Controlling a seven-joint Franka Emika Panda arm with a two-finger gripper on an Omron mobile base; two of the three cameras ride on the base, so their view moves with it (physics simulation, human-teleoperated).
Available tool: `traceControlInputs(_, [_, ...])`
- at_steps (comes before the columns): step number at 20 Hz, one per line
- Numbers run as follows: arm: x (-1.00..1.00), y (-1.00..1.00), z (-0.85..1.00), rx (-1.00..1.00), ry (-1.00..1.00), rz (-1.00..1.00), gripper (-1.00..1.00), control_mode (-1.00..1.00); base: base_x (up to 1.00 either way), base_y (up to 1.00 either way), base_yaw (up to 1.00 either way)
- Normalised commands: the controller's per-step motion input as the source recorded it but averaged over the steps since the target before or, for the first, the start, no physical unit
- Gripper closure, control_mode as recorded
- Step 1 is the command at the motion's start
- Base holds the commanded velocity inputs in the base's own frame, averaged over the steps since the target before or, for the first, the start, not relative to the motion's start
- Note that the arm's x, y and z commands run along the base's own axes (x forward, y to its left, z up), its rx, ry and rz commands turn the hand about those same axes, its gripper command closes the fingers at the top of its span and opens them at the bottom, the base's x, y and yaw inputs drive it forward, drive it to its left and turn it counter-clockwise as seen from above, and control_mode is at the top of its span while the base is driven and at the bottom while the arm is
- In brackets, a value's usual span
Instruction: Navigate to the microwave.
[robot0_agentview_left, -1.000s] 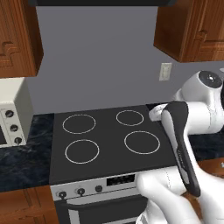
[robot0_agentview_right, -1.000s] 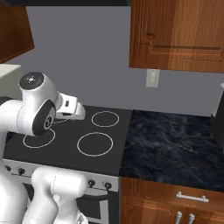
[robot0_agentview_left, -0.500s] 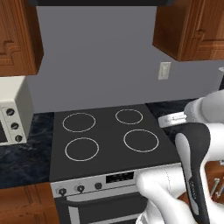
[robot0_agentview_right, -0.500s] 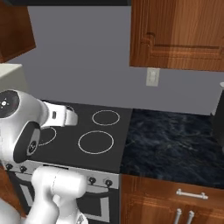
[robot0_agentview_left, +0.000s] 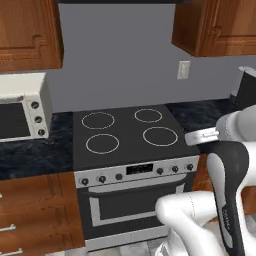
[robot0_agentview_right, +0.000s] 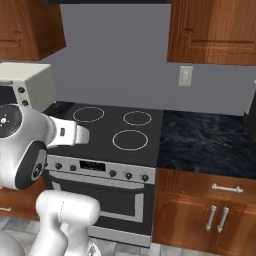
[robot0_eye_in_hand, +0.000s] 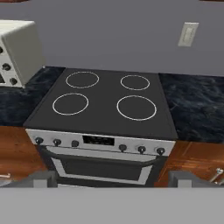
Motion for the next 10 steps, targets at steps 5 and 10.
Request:
traceControlInputs(5, [0.00,0.00,0.00,0.00,0.00,0.00,-1.00,1.00,-0.29,1.00,0.27])
traceControlInputs(10, [0.00,0.00,0.00,0.00,0.00,0.00,-1.00,1.00,0.00,0.46,0.73])
